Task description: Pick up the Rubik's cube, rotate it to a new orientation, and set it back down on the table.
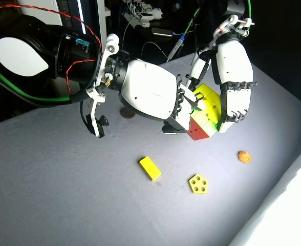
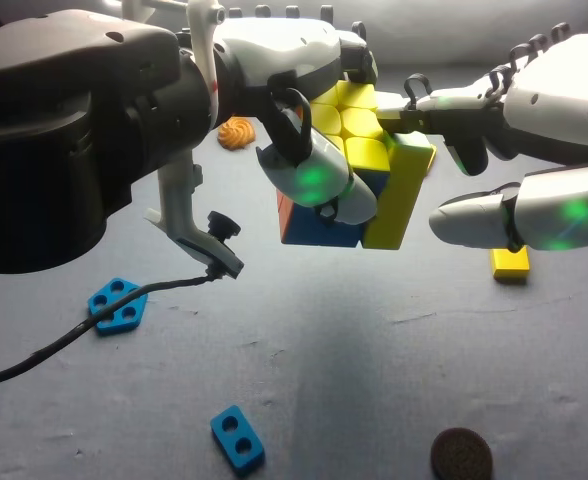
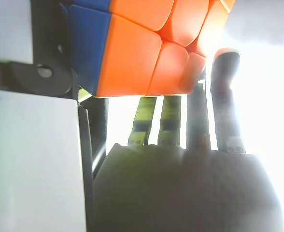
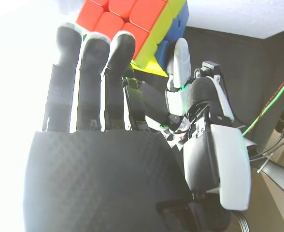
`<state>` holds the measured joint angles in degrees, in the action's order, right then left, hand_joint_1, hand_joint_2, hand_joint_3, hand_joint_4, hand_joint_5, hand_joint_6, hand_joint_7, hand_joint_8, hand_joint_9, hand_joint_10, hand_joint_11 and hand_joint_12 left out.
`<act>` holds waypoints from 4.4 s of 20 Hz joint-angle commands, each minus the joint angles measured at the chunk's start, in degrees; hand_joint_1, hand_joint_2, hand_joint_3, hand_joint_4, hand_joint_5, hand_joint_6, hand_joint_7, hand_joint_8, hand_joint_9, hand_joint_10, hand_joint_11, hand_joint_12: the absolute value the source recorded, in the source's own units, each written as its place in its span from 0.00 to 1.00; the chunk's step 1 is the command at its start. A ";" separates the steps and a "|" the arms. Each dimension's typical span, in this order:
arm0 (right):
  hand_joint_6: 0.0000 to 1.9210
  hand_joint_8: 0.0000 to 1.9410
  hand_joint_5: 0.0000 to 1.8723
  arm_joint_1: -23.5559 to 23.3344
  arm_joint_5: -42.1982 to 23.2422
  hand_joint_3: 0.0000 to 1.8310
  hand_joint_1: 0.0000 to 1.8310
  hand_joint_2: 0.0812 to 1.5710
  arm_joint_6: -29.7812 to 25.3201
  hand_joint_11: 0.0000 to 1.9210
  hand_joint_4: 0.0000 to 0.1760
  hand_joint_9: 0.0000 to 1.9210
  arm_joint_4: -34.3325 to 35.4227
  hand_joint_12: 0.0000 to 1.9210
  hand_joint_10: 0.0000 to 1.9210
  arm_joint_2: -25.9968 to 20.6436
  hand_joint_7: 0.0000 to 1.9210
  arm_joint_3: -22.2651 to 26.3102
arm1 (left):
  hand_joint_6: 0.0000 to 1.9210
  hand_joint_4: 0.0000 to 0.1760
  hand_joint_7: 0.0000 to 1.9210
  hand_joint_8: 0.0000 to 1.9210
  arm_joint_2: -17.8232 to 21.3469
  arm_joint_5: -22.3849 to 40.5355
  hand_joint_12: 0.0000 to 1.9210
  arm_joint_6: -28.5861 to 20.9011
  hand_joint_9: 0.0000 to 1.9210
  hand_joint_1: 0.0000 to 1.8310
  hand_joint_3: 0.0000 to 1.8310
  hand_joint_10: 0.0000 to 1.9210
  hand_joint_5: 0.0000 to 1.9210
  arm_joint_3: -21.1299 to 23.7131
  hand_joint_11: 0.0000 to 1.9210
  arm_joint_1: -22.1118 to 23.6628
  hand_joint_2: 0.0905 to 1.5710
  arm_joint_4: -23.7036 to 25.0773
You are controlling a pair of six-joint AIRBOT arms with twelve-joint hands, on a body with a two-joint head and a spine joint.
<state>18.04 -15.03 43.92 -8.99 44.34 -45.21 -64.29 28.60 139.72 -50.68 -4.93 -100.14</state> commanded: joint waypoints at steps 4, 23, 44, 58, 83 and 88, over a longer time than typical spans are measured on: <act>0.01 0.78 0.14 -0.63 -4.63 0.00 0.11 0.78 -0.23 0.25 0.00 0.26 0.25 1.00 1.00 -0.29 0.24 0.43 | 0.93 0.14 0.23 0.99 0.22 -0.69 1.00 -0.63 0.15 0.53 0.00 1.00 0.22 0.04 0.16 1.43 0.92 2.75; 0.00 0.78 0.14 -0.53 -2.61 0.00 0.10 0.79 -0.22 0.22 0.00 0.24 0.22 1.00 1.00 -0.79 0.23 1.96 | 0.93 0.12 0.22 1.00 0.22 -0.60 1.00 -0.63 0.15 0.53 0.00 1.00 0.23 0.07 0.17 1.44 0.92 2.71; 0.00 0.78 0.14 0.33 -0.44 0.00 0.10 0.79 -0.22 0.25 0.00 0.24 0.23 1.00 1.00 -1.76 0.22 3.77 | 0.92 0.10 0.23 0.99 0.23 -0.59 1.00 -0.63 0.17 0.53 0.00 1.00 0.23 0.02 0.18 1.71 0.92 2.63; 0.00 0.77 0.13 -3.94 -1.15 0.00 0.11 0.79 -0.81 0.24 0.00 0.24 5.84 1.00 1.00 -2.05 0.23 0.41 | 0.90 0.06 0.23 1.00 0.25 -0.59 1.00 -0.63 0.17 0.54 0.00 1.00 0.24 0.01 0.19 1.82 0.91 2.54; 0.00 0.01 0.10 0.40 -12.22 0.00 0.02 0.80 -17.79 0.00 0.00 0.11 -17.92 0.59 0.20 0.03 0.13 -14.75 | 0.91 0.08 0.22 1.00 -1.35 14.56 1.00 -61.91 0.16 0.53 0.00 1.00 0.24 -3.70 0.19 -18.67 0.92 55.23; 0.00 0.00 0.09 0.93 -8.03 0.00 0.03 0.79 -29.61 0.00 0.00 0.07 -33.84 0.21 0.03 0.33 0.07 -14.55 | 0.91 0.08 0.22 1.00 -3.44 16.73 1.00 -66.61 0.16 0.53 0.00 1.00 0.23 -5.39 0.18 -21.78 0.92 59.42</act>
<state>19.57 -18.92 14.74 -44.66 45.08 -59.68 -68.14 38.85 73.80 -56.31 -27.57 -43.75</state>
